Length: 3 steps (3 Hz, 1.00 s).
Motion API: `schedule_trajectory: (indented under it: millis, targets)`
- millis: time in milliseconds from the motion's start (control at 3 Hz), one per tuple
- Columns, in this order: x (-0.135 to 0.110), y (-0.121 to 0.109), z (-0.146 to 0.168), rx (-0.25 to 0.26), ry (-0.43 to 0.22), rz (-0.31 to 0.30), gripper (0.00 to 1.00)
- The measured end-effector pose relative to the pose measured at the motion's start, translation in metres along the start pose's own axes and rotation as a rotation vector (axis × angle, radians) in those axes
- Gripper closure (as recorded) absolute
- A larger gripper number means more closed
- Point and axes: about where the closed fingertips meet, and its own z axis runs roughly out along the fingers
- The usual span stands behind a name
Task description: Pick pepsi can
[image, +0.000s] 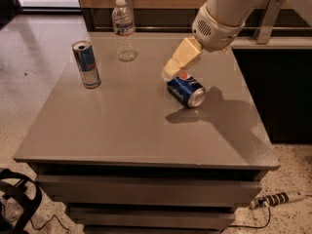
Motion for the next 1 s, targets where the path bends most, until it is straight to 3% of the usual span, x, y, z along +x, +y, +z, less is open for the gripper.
schedule_trajectory:
  millis: [1000]
  targets:
    - [-0.026,-0.007,0.023,-0.023,0.074,-0.033,0.00]
